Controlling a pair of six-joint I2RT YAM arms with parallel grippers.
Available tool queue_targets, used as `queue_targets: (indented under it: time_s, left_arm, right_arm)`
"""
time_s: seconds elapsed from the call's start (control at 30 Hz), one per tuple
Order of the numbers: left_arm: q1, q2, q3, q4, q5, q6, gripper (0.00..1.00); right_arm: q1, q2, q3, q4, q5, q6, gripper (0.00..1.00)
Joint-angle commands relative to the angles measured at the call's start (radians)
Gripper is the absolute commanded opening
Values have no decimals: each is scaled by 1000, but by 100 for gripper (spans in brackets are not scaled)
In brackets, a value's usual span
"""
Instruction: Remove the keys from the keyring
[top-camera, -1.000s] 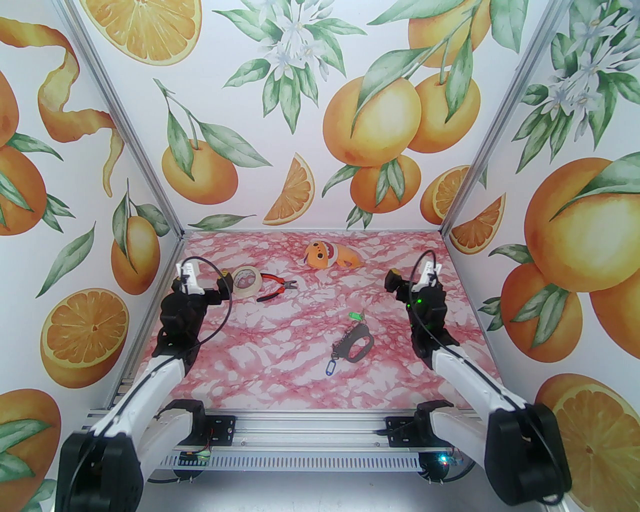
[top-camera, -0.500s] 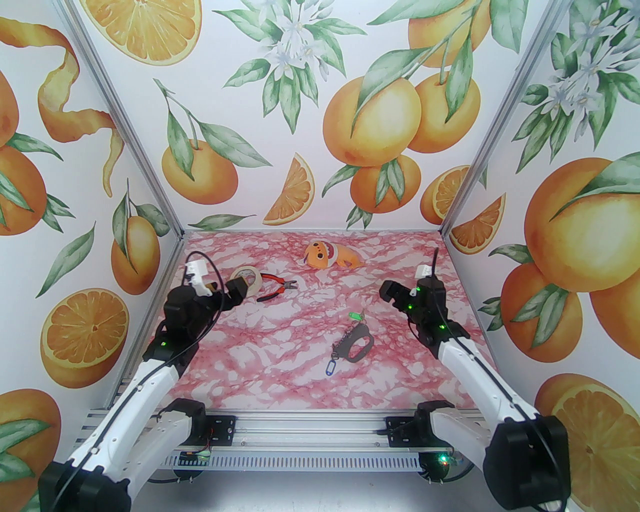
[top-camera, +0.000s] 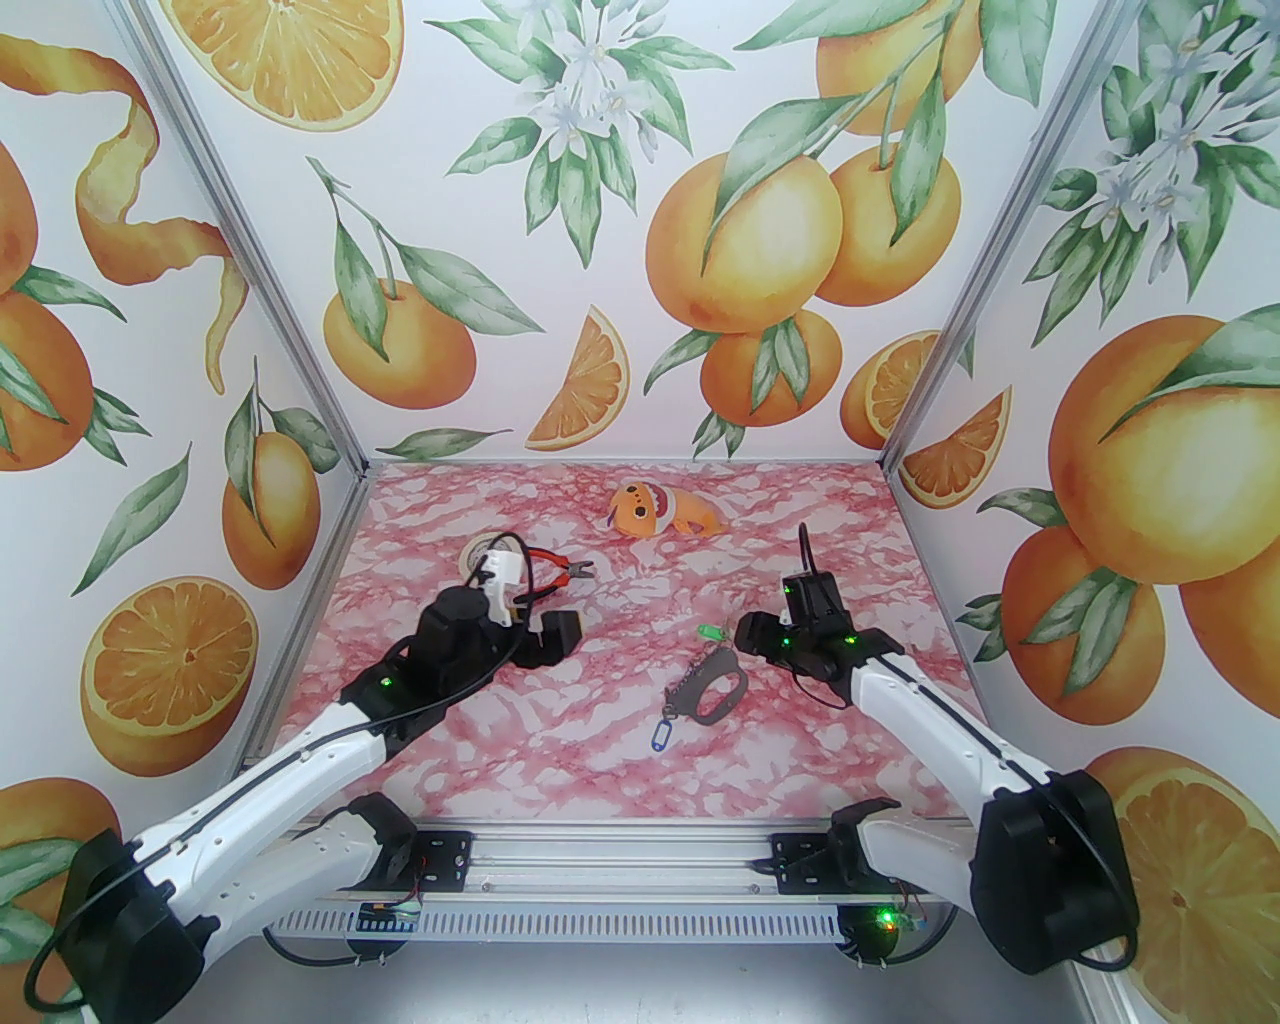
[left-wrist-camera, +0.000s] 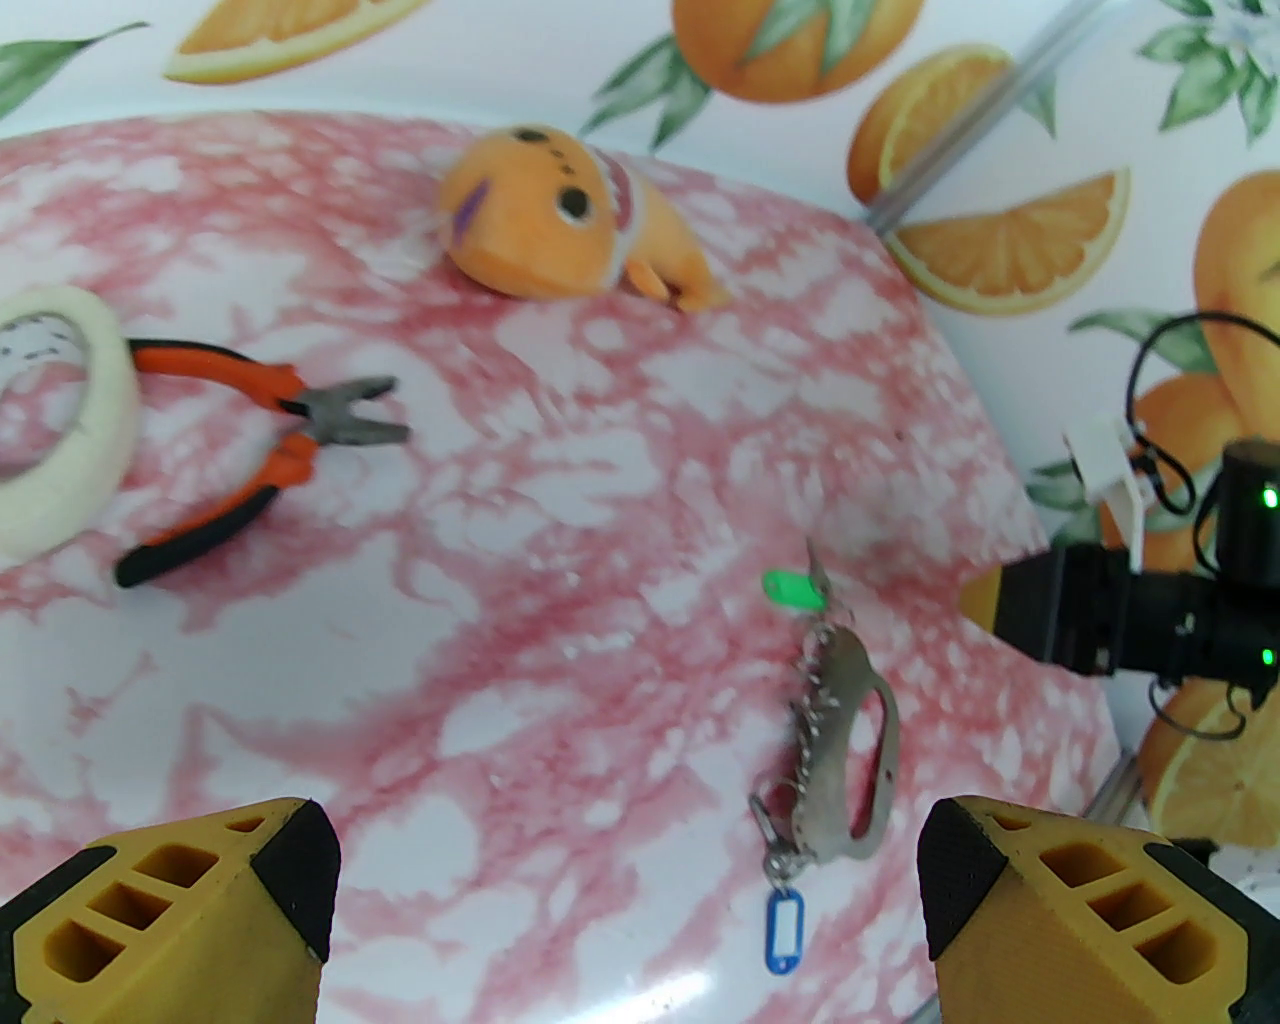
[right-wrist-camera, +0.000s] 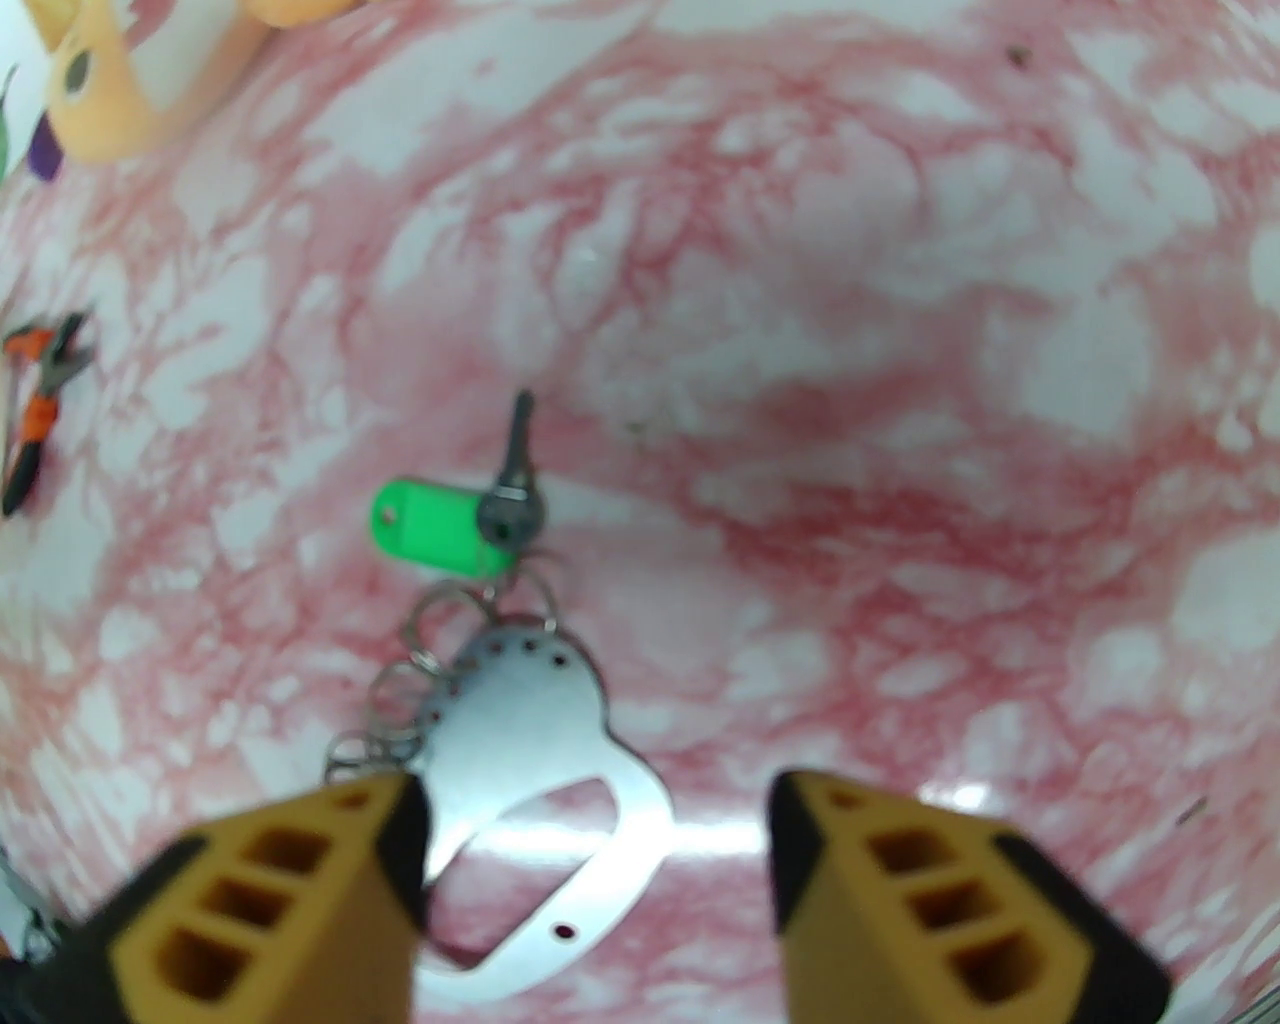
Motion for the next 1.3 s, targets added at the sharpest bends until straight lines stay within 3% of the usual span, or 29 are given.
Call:
queue_targets:
  time_s: [0.0, 0.5, 1.27]
  left_arm:
    - [-42, 32, 48, 0, -20, -18, 100]
    - [-161, 221, 125, 77, -31, -31, 100]
    - [-177, 276, 153, 63, -59, -20, 100]
  right_arm:
    - [3, 33, -14, 20, -43, -4, 50]
    - [9, 203, 4, 144, -115, 25, 40]
    - [11, 372, 60, 244, -140, 17, 31]
